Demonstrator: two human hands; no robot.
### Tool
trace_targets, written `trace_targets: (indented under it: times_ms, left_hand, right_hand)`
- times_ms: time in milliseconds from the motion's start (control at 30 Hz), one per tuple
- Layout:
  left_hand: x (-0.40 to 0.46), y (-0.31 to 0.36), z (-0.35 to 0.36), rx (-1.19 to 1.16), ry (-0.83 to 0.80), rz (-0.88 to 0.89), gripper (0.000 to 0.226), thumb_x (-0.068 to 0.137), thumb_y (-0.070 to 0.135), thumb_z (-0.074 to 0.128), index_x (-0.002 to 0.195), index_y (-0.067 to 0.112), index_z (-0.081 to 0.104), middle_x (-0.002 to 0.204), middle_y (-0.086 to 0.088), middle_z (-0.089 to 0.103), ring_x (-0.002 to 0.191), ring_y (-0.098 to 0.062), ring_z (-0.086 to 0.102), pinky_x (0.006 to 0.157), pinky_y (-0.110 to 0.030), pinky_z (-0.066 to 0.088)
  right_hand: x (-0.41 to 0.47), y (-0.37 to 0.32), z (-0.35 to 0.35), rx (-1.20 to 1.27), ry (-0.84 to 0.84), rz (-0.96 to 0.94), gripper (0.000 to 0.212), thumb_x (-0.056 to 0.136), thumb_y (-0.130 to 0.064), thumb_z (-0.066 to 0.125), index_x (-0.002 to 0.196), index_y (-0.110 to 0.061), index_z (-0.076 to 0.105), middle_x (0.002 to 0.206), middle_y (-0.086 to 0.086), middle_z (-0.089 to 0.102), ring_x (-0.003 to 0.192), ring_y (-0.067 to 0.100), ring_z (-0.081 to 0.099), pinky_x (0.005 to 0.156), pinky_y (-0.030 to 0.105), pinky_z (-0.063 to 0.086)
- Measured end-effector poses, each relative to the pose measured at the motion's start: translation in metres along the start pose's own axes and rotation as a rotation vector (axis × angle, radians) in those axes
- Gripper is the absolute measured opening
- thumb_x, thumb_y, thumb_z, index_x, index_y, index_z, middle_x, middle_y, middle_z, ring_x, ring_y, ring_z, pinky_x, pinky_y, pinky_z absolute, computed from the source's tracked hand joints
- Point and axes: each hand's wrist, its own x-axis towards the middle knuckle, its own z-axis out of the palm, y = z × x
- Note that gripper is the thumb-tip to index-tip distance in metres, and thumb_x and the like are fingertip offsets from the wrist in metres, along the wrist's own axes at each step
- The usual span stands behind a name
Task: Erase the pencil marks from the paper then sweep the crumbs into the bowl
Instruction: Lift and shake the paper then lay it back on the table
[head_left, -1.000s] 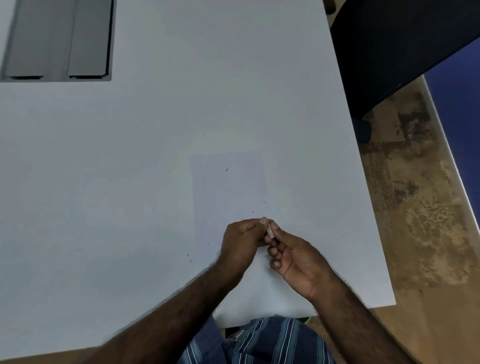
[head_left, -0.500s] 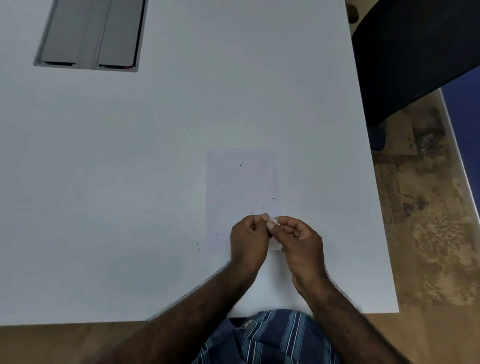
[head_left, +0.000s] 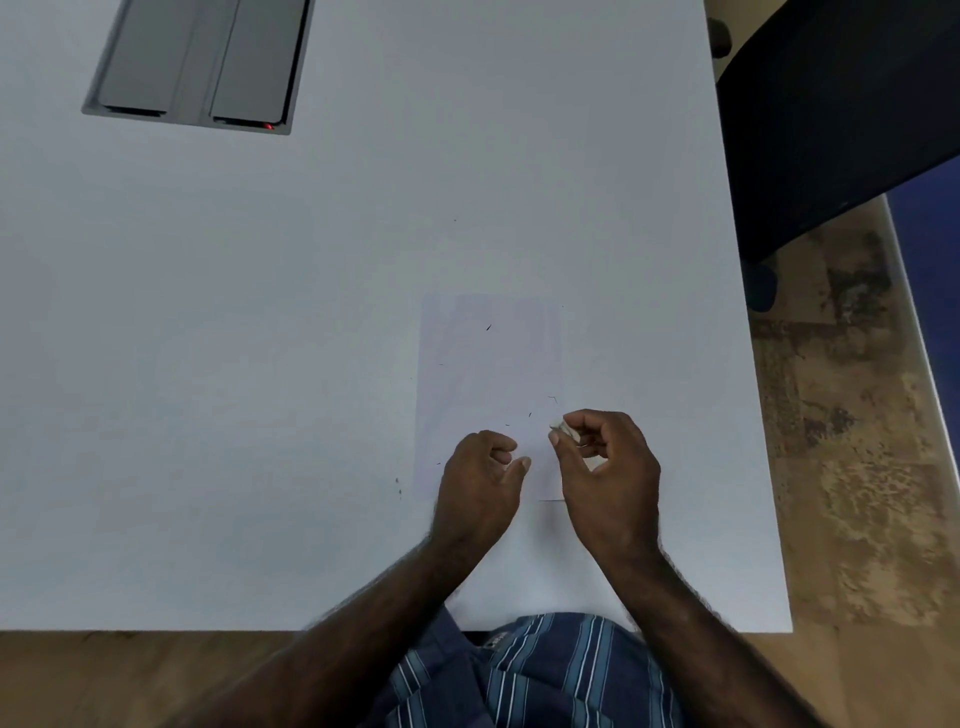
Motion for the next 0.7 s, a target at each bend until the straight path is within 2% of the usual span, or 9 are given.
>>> trace_targets:
  times_ms: [67, 167, 233, 333, 467, 567, 633, 700]
  left_hand:
    - [0.001, -0.001, -0.003, 0.031, 0.008, -0.009, 0.026, 0.104, 0.04, 0.071, 0.086, 0.021, 0.067, 0.084, 0.015, 0.06, 0.079, -0.002, 0.058, 0.075, -0.019, 0.047]
    - [0.0, 0.0, -0.009, -0.012, 0.003, -0.042, 0.045, 0.11, 0.049, 0.054, 0.084, 0.018, 0.075, 0.082, 0.013, 0.068, 0.081, -0.002, 0.063, 0.074, -0.013, 0.042]
    - [0.001, 0.003, -0.013, -0.122, -0.05, -0.051, 0.044, 0.112, 0.047, 0.051, 0.095, 0.018, 0.079, 0.088, 0.012, 0.075, 0.084, -0.006, 0.07, 0.076, -0.013, 0.049]
    - [0.006, 0.008, -0.019, -0.36, -0.171, -0.094, 0.032, 0.114, 0.036, 0.054, 0.111, 0.018, 0.08, 0.092, 0.005, 0.081, 0.081, -0.01, 0.077, 0.072, -0.021, 0.058]
    - [0.02, 0.005, -0.029, -0.356, -0.199, -0.053, 0.026, 0.111, 0.023, 0.06, 0.1, 0.018, 0.084, 0.085, 0.005, 0.081, 0.075, -0.005, 0.075, 0.067, -0.017, 0.057]
    - [0.035, 0.0, -0.04, -0.339, -0.154, -0.061, 0.023, 0.108, 0.022, 0.065, 0.095, 0.015, 0.083, 0.076, 0.01, 0.079, 0.068, 0.0, 0.071, 0.064, -0.013, 0.052]
    - [0.048, -0.006, -0.051, -0.332, -0.073, -0.081, 0.029, 0.108, 0.022, 0.066, 0.085, 0.014, 0.082, 0.076, 0.01, 0.079, 0.066, 0.0, 0.069, 0.064, -0.012, 0.05]
    - [0.062, -0.017, -0.068, -0.291, 0.028, -0.11, 0.034, 0.106, 0.021, 0.067, 0.075, 0.018, 0.08, 0.077, 0.008, 0.08, 0.067, -0.002, 0.07, 0.068, -0.016, 0.053]
  right_hand:
    - [-0.001, 0.001, -0.001, -0.07, 0.001, -0.078, 0.013, 0.098, -0.021, 0.079, 0.11, -0.023, 0.074, 0.106, -0.014, 0.07, 0.095, 0.007, 0.067, 0.084, 0.01, 0.052]
    - [-0.001, 0.002, 0.001, -0.244, -0.054, -0.136, 0.022, 0.1, -0.028, 0.077, 0.122, -0.023, 0.075, 0.108, -0.013, 0.072, 0.098, 0.006, 0.064, 0.085, 0.021, 0.053]
    - [0.0, 0.002, 0.005, -0.275, -0.084, -0.108, 0.026, 0.098, -0.032, 0.079, 0.123, -0.026, 0.074, 0.104, -0.015, 0.071, 0.095, 0.007, 0.062, 0.084, 0.023, 0.051]
    - [-0.001, 0.006, 0.013, -0.18, -0.164, -0.023, 0.027, 0.092, -0.033, 0.085, 0.115, -0.034, 0.071, 0.096, -0.02, 0.07, 0.087, 0.004, 0.063, 0.076, 0.016, 0.049]
    - [0.0, 0.011, 0.026, 0.012, -0.248, 0.085, 0.032, 0.085, -0.034, 0.091, 0.108, -0.039, 0.069, 0.094, -0.018, 0.072, 0.088, 0.008, 0.069, 0.075, 0.016, 0.057]
    - [0.003, 0.015, 0.035, 0.077, -0.258, 0.101, 0.038, 0.082, -0.037, 0.094, 0.113, -0.039, 0.071, 0.1, -0.022, 0.072, 0.091, 0.008, 0.069, 0.079, 0.014, 0.058]
    - [0.004, 0.019, 0.037, 0.064, -0.225, 0.109, 0.037, 0.084, -0.04, 0.092, 0.115, -0.036, 0.072, 0.098, -0.02, 0.072, 0.092, 0.006, 0.07, 0.079, 0.011, 0.056]
    - [0.006, 0.025, 0.036, 0.054, -0.188, 0.135, 0.034, 0.086, -0.037, 0.091, 0.115, -0.032, 0.073, 0.097, -0.018, 0.073, 0.091, 0.007, 0.07, 0.08, 0.009, 0.055]
